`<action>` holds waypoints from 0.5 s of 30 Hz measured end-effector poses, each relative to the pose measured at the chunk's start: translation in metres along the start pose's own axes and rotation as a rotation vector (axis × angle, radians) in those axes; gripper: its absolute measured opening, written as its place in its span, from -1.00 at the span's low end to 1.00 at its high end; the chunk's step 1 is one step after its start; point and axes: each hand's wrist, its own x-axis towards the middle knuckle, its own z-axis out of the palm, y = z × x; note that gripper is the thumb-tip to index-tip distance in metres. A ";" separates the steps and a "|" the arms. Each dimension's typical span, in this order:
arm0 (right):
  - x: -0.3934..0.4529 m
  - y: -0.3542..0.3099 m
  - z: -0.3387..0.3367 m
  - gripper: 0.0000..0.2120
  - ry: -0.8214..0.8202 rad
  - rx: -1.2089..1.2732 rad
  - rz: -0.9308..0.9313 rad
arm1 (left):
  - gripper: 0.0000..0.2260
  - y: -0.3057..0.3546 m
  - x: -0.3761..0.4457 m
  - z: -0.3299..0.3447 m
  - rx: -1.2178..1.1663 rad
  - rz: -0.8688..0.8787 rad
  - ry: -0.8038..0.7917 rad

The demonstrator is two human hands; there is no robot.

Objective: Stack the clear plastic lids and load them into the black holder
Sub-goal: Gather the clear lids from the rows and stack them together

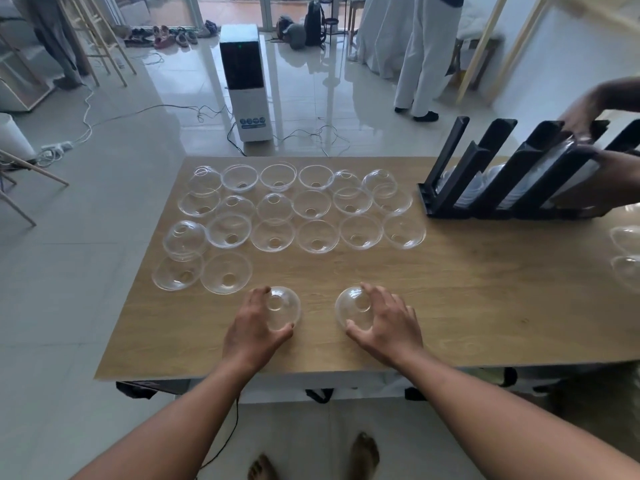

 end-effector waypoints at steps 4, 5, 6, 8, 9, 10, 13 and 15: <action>0.002 0.000 -0.001 -0.25 -0.020 0.040 -0.001 | -0.23 -0.001 0.003 0.001 -0.002 0.011 0.010; 0.003 -0.001 -0.002 -0.25 -0.026 0.038 -0.003 | -0.23 -0.002 0.003 0.001 -0.008 0.015 0.014; 0.004 -0.001 -0.003 -0.24 -0.031 0.033 -0.006 | -0.22 -0.002 0.002 0.002 -0.016 0.021 0.021; 0.006 0.000 -0.006 -0.20 -0.038 0.013 -0.013 | -0.18 -0.004 -0.001 0.003 -0.038 0.034 0.046; 0.007 0.000 -0.007 -0.16 -0.035 -0.002 -0.016 | -0.16 -0.004 -0.004 0.003 -0.050 0.041 0.061; 0.008 0.000 -0.008 -0.13 -0.022 -0.022 -0.021 | -0.13 -0.006 -0.007 0.004 -0.063 0.046 0.074; 0.017 -0.011 -0.013 -0.15 0.055 -0.073 -0.069 | -0.10 -0.013 -0.018 0.005 -0.130 0.026 0.111; 0.027 -0.029 -0.015 -0.21 0.101 -0.068 -0.134 | -0.10 -0.018 -0.027 0.005 -0.193 -0.022 0.137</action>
